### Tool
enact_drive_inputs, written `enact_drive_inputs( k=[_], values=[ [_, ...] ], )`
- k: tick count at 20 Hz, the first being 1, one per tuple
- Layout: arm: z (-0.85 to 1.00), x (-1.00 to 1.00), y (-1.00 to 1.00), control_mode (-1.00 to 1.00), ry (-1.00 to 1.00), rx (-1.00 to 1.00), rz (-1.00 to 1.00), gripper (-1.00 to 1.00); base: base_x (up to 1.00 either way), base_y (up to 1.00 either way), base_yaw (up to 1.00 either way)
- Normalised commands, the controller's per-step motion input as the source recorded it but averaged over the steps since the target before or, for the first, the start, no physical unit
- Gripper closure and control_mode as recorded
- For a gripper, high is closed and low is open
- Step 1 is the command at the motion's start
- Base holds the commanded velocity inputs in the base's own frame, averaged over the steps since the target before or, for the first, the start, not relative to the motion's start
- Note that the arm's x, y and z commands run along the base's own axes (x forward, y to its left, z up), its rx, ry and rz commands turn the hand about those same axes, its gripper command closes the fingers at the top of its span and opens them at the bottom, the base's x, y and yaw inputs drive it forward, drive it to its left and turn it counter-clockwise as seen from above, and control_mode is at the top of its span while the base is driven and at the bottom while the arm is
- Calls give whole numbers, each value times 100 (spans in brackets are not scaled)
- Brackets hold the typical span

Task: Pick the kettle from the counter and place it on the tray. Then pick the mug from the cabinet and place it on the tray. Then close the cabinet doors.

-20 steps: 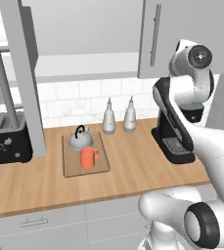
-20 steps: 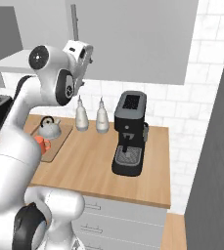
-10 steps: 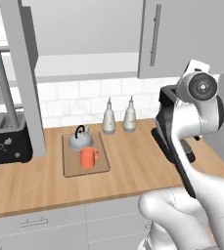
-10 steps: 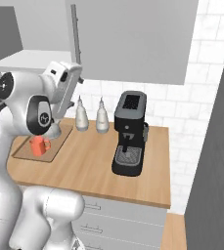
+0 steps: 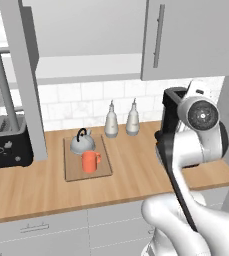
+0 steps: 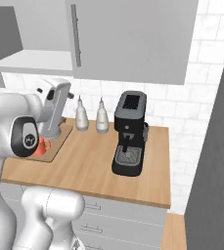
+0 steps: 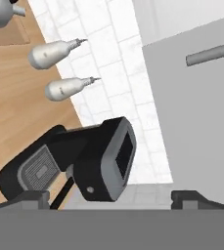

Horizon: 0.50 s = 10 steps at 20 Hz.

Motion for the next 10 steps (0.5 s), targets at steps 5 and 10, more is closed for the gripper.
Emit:
enact_drive_inputs(
  k=[5,10],
  values=[
    [-50,-9,61,-100,0,-11,9,-100,0,0,0],
    [-34,0,31,-100,0,-15,2,-100,0,0,0]
  ],
)
